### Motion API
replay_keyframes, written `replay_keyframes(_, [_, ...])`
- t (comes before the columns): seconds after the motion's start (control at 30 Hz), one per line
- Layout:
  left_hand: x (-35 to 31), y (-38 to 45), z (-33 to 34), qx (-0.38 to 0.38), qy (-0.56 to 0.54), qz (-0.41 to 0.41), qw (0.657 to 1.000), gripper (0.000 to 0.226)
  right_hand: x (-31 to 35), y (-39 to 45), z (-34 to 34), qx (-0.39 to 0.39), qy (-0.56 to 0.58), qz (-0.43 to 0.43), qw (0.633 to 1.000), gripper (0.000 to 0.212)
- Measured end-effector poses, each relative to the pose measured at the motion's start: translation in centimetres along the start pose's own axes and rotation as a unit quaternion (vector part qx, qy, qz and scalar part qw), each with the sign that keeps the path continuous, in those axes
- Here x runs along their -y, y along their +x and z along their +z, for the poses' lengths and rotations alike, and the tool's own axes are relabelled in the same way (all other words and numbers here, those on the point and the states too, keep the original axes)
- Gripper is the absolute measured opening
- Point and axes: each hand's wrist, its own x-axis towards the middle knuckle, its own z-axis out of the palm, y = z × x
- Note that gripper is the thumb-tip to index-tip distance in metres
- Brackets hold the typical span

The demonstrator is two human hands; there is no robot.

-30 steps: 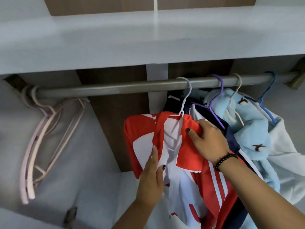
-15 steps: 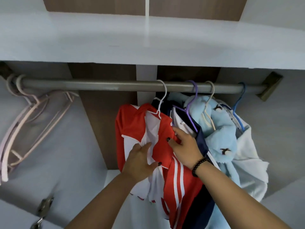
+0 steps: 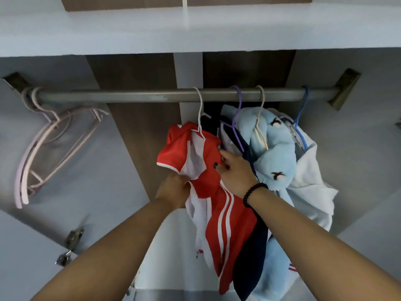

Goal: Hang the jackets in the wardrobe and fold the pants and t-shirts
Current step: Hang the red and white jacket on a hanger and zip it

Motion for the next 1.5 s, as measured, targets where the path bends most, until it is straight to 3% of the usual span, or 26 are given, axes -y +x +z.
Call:
replay_keyframes(0.13, [1.5,-2.7,-0.8,-0.026,-0.068,-0.028,0.997,0.033,-0.3,-2.9,-0.4,-0.049,0.007,-0.024,0.998,0.057])
replay_keyframes(0.27, [0.8,-4.9,-2.5,-0.108,-0.187,-0.054,0.975,0.022,-0.2,-7.5,0.5,-0.199,-0.127,-0.173,0.956,0.051])
replay_keyframes(0.4, [0.1,-6.7,-4.3,-0.123,-0.296,-0.084,0.944,0.011,1.0,-12.5,3.2,-0.147,-0.125,-0.249,0.949,0.029])
replay_keyframes(0.47, [-0.5,-7.5,-5.4,-0.113,-0.327,-0.081,0.935,0.012,1.8,-14.3,5.1,-0.05,-0.151,-0.196,0.968,0.029])
replay_keyframes(0.53, [-0.9,-8.0,-6.8,-0.092,-0.359,-0.071,0.926,0.016,2.2,-14.9,6.8,0.057,-0.186,-0.07,0.978,0.04])
replay_keyframes(0.6, [-1.2,-8.5,-8.4,-0.062,-0.388,-0.067,0.917,0.016,2.4,-14.7,8.5,0.089,-0.167,0.037,0.981,0.05])
replay_keyframes(0.73, [-1.0,-9.6,-10.9,-0.03,-0.444,-0.085,0.891,0.008,4.7,-14.1,11.7,0.065,-0.093,0.134,0.985,0.065])
replay_keyframes(0.87, [-0.2,-11.7,-12.1,0.014,-0.442,-0.055,0.895,0.016,7.9,-13.4,14.2,0.05,-0.02,0.136,0.989,0.023])
replay_keyframes(0.97, [1.5,-13.0,-13.2,0.034,-0.438,-0.018,0.898,0.012,9.4,-13.0,15.1,0.03,-0.012,0.144,0.989,0.042])
replay_keyframes(1.03, [3.5,-14.0,-13.7,0.06,-0.483,-0.017,0.873,0.018,9.7,-12.8,15.6,0.019,-0.003,0.154,0.988,0.039])
replay_keyframes(1.1, [5.9,-15.3,-13.5,0.071,-0.57,-0.05,0.817,0.024,10.0,-12.6,15.9,0.005,0.007,0.17,0.985,0.036])
replay_keyframes(1.17, [8.5,-16.8,-11.8,0.057,-0.63,-0.103,0.767,0.027,10.3,-12.4,16.0,-0.013,0.027,0.178,0.984,0.051])
replay_keyframes(1.2, [9.6,-17.6,-10.4,0.059,-0.63,-0.125,0.764,0.029,10.4,-12.3,15.9,-0.014,0.03,0.18,0.983,0.053])
replay_keyframes(1.27, [11.2,-19.0,-7.6,0.098,-0.591,-0.151,0.786,0.032,10.9,-12.2,15.7,-0.001,0.025,0.186,0.982,0.04])
replay_keyframes(1.33, [12.0,-20.1,-5.1,0.149,-0.514,-0.144,0.832,0.031,11.4,-12.1,15.7,0.007,0.016,0.188,0.982,0.029])
replay_keyframes(1.4, [11.7,-20.7,-3.9,0.177,-0.442,-0.138,0.869,0.033,11.9,-12.1,15.5,0.018,0.016,0.185,0.982,0.032])
replay_keyframes(1.5, [10.6,-21.4,-3.3,0.161,-0.366,-0.102,0.911,0.041,12.1,-12.4,15.2,0.018,0.032,0.189,0.981,0.038])
